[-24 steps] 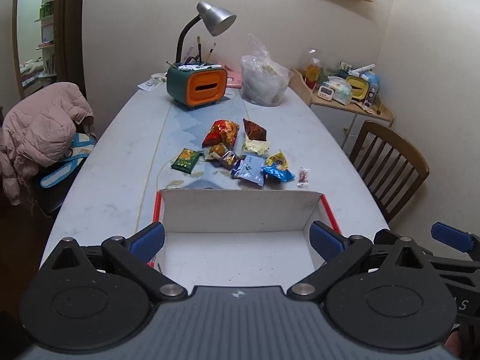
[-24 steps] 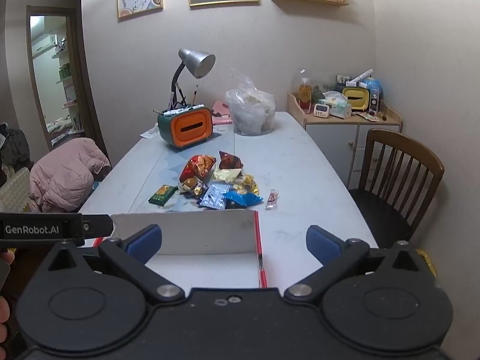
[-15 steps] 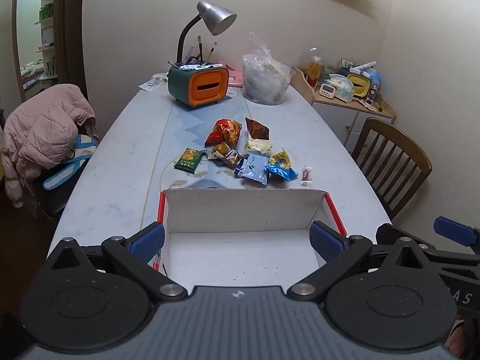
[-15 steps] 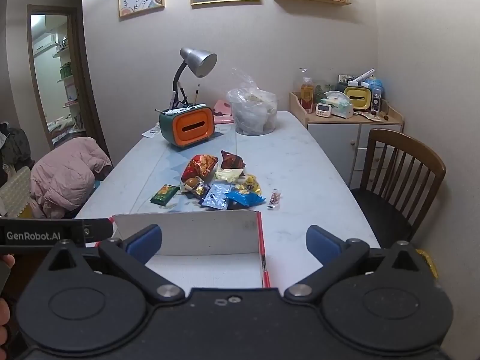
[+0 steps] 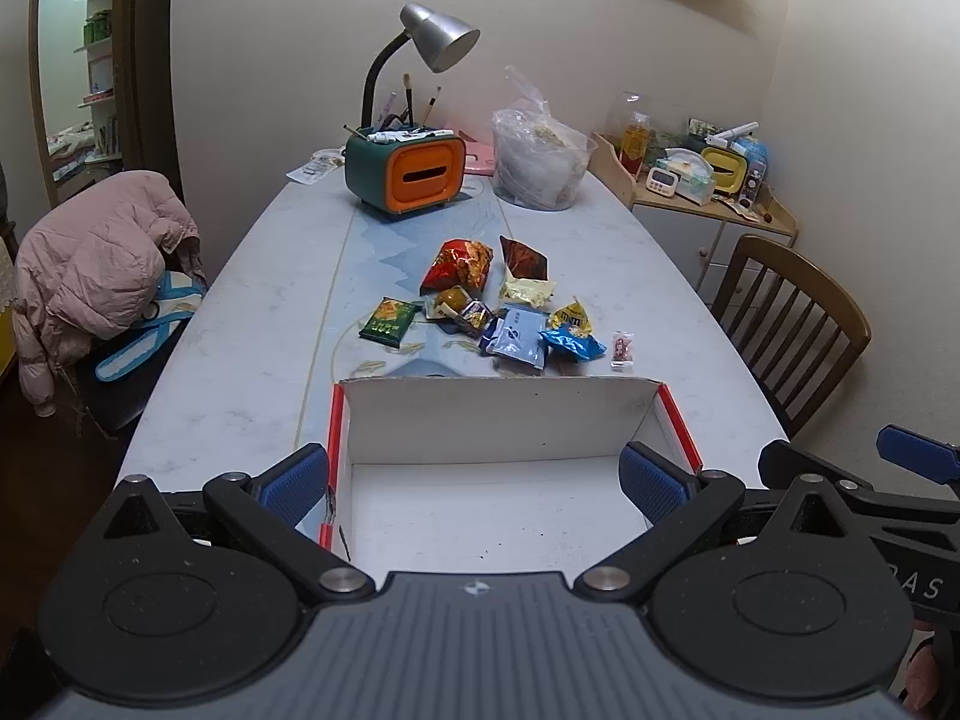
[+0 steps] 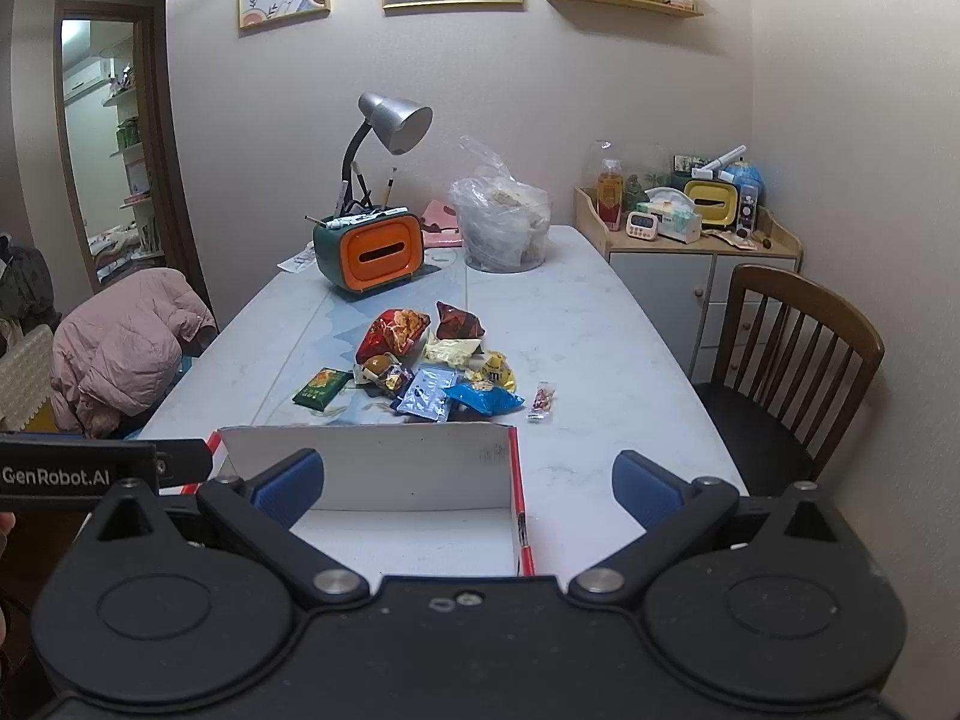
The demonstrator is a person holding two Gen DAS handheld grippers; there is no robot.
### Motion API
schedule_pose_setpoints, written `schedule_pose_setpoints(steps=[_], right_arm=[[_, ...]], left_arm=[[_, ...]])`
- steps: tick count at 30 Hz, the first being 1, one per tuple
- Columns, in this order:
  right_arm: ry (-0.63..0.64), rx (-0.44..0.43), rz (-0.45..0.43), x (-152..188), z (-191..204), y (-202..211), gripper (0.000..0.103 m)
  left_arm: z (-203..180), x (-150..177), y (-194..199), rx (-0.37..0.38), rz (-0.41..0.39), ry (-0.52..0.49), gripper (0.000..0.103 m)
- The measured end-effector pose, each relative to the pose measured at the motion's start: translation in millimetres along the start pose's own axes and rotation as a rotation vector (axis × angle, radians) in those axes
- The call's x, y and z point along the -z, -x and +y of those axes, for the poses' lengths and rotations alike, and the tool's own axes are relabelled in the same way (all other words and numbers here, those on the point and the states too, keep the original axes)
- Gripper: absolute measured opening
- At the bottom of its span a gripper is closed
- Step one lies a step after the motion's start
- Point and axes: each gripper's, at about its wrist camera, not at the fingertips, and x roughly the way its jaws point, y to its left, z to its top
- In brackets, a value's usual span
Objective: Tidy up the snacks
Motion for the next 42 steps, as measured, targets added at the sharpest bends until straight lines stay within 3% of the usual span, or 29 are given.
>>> schedule_pose_setpoints(steps=[30, 42], right_arm=[[0.017, 0.007, -0.024, 0.7, 6.9, 15.7, 0.102], [0.015, -0.018, 0.0, -0.8, 3.7, 1.8, 0.102]], left_arm=[[-3.2, 1.1, 17.7, -0.017, -0.012, -0.004, 0.103], [-3.1, -2.0, 7.2, -0.04, 0.011, 0.013, 0.103]])
